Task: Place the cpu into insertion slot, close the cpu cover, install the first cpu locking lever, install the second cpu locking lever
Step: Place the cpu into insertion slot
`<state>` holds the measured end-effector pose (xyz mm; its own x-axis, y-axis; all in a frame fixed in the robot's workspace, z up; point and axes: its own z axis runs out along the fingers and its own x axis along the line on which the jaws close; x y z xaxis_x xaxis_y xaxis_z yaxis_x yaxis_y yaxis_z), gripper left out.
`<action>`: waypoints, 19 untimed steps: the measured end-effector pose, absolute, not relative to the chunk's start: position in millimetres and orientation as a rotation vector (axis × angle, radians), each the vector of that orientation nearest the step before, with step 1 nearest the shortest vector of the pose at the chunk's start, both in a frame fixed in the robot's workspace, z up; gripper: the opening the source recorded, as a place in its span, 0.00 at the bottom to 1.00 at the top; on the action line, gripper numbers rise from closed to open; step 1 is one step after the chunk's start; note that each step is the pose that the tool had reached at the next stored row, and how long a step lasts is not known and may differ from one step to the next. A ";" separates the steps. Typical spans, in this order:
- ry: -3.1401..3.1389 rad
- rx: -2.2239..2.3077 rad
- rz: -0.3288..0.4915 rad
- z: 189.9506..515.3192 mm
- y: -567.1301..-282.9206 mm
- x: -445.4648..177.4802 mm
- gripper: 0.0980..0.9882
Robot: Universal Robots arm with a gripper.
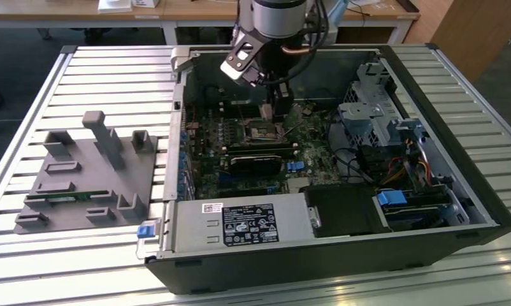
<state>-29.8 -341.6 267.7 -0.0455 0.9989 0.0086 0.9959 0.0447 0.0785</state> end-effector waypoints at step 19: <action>2.236 2.137 0.096 260.2 -341.6 -29.8 0.49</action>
<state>-29.8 -341.6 260.2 -0.0456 0.9989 0.0087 0.9960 0.0448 0.0778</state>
